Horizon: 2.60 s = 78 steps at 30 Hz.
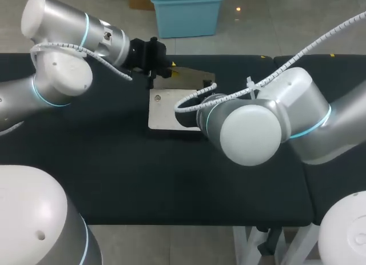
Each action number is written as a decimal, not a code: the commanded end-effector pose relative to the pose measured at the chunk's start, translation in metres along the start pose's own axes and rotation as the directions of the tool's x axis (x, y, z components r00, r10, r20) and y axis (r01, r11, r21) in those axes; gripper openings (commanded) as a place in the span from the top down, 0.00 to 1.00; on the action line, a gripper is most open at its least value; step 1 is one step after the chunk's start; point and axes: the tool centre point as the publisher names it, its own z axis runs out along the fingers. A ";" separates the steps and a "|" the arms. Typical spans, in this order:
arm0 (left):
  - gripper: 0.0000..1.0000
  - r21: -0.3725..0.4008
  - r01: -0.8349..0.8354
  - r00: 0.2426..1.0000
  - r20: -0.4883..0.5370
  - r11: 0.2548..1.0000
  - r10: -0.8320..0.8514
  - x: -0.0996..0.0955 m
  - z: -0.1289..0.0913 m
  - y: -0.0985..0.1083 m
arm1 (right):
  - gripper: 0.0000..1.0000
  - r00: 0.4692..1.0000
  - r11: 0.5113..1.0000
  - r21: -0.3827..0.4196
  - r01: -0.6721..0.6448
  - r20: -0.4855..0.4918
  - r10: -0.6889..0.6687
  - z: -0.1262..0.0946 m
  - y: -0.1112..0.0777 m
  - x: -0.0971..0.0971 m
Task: Pick up the bag, open it, inspect its contents, close it, and place it on the opposite side
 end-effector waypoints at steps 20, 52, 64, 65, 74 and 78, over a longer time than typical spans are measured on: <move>1.00 0.023 0.018 1.000 0.017 1.000 -0.019 0.000 -0.029 -0.015 | 1.00 0.812 0.994 -0.110 0.027 0.582 0.043 0.012 -0.003 -0.038; 1.00 0.030 -0.013 0.996 0.084 0.999 0.010 0.016 -0.036 -0.018 | 1.00 0.902 0.992 -0.061 0.109 0.426 -0.073 0.076 -0.010 -0.049; 1.00 0.031 -0.033 0.993 0.113 0.999 0.029 0.015 -0.033 -0.019 | 1.00 0.932 0.989 -0.037 0.147 0.340 -0.126 0.081 -0.011 -0.048; 1.00 0.031 -0.039 0.992 0.119 0.999 0.035 0.015 -0.033 -0.019 | 1.00 0.935 0.988 -0.037 0.147 0.331 -0.127 0.082 -0.011 -0.047; 1.00 0.046 -0.053 0.988 0.149 0.998 0.046 0.011 -0.034 -0.018 | 1.00 0.957 0.986 -0.031 0.162 0.248 -0.149 0.090 -0.013 -0.046; 1.00 0.048 -0.052 0.986 0.162 0.997 0.044 0.011 -0.034 -0.018 | 1.00 0.963 0.986 -0.020 0.167 0.220 -0.159 0.090 -0.013 -0.045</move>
